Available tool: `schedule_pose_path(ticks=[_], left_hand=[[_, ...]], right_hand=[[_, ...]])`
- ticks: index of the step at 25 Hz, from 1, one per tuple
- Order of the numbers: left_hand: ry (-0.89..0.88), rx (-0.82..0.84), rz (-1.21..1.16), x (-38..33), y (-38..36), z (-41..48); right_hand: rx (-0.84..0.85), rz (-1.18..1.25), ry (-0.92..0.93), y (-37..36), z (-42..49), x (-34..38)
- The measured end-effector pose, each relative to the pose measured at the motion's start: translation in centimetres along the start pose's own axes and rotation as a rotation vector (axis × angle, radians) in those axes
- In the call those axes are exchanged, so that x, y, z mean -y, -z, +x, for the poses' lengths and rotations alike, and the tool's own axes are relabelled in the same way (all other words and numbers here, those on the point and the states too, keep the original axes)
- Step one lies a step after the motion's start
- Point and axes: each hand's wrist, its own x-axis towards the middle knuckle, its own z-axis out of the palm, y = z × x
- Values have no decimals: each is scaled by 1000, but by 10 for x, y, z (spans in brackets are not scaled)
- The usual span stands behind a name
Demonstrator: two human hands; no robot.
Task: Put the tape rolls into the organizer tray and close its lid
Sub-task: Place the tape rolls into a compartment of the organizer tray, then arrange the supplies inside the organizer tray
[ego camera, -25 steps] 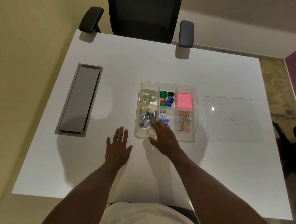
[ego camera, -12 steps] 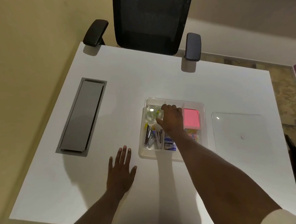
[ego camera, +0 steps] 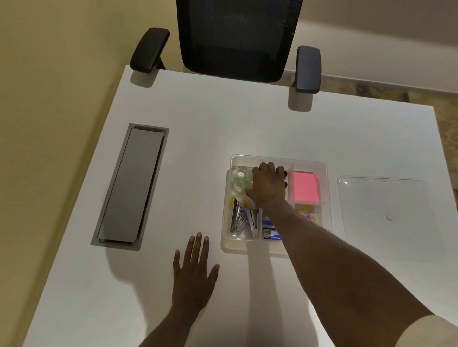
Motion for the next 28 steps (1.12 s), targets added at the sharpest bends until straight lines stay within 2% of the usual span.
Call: schedule_pose_path(ticks=[8,14,21,24,28], left_hand=[[3,-40,-57,-1,10,4],[-61,-215,-71,-15,61,60],[-181,-337,-39,-57,110,121],[-227,-273,14,-79,119,152],[-100,-176,73,-102,126,185]], right_hand=[[-53,93,-5,-3,-18,-9],[-132,94,27,-15,-37,-23],[-112,80,83,-16,-43,-19],[-78,91,72,-17,-30,-23],[-15,93,88,-23,-12,-27]])
